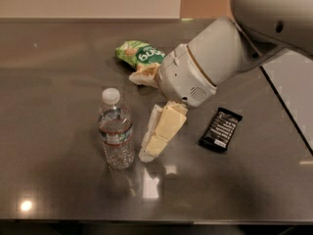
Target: Move water bottle near green rice chip bag
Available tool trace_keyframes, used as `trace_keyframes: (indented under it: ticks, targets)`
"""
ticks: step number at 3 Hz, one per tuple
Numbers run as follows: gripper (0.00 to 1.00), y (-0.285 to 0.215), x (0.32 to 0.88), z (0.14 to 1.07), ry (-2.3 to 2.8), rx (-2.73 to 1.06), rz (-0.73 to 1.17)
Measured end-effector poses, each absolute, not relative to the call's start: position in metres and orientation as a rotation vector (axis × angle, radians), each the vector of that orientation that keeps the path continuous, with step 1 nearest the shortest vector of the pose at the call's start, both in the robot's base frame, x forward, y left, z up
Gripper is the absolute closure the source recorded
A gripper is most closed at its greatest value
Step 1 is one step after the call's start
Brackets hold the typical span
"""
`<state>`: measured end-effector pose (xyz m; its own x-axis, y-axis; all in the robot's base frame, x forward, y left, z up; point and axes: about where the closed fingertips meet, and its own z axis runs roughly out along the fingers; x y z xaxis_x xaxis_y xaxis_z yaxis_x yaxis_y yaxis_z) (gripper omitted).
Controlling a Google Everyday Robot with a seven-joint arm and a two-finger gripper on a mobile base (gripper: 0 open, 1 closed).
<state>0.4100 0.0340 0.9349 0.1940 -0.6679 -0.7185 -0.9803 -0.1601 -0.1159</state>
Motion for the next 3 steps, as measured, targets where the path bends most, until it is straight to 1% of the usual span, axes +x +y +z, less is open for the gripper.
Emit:
trace_keyframes:
  ticks: [2,3]
  targets:
    - [0.0,0.064,0.398,0.928,1.463,-1.931,0.807]
    - [0.19,0.074,0.398,0.93,1.436,-1.927,0.834]
